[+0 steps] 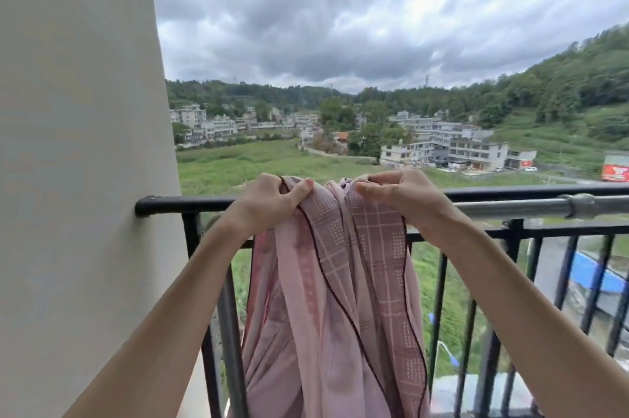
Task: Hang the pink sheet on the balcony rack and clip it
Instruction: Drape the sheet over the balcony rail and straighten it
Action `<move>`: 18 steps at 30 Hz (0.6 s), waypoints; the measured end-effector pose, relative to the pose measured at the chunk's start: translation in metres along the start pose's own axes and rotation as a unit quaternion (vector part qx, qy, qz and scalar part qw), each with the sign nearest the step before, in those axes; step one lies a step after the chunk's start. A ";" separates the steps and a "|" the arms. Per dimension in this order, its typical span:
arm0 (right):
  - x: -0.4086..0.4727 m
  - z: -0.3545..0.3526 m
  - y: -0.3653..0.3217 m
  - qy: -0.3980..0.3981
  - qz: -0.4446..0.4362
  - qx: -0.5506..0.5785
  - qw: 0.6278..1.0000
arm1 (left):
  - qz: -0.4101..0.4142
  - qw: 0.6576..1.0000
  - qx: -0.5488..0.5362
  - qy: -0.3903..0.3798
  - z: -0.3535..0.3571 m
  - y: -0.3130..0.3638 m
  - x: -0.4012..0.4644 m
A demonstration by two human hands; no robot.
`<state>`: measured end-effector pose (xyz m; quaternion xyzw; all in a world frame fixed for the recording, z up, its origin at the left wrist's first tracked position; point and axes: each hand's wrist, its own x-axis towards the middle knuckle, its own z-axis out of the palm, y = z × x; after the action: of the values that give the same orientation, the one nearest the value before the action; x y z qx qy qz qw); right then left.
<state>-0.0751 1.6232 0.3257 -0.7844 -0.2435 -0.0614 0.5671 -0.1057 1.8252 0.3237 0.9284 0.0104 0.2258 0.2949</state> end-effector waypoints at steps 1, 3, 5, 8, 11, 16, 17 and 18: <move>-0.003 0.004 0.001 0.017 -0.007 0.002 1.000 | 0.004 1.000 -0.006 0.025 0.001 0.001 -0.004; -0.008 0.015 0.005 0.067 -0.013 -0.056 0.996 | 0.009 0.996 -0.027 0.079 0.006 -0.001 -0.008; -0.013 0.026 0.005 0.119 -0.015 -0.137 0.983 | 0.012 0.990 -0.024 0.139 0.015 -0.002 -0.010; -0.012 0.029 0.004 0.175 -0.044 -0.138 0.974 | 0.027 0.981 -0.021 0.189 0.019 0.003 -0.013; -0.011 0.013 0.006 0.242 -0.044 -0.115 0.962 | 0.063 0.974 -0.076 0.202 0.017 0.008 -0.016; -0.016 -0.030 0.022 0.384 -0.076 -0.101 0.915 | 0.106 0.963 -0.161 0.191 0.009 0.020 -0.011; -0.018 -0.038 0.029 0.386 -0.076 -0.127 0.910 | 0.105 0.967 -0.155 0.174 0.010 0.021 -0.008; -0.020 -0.044 0.036 0.374 -0.069 -0.165 0.910 | 0.102 0.974 -0.133 0.156 0.012 0.021 -0.007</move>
<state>-0.0687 1.5680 0.3026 -0.7673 -0.0535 -0.4289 0.4737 -0.1088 1.7997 0.3237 0.8306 -0.0684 0.3960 0.3856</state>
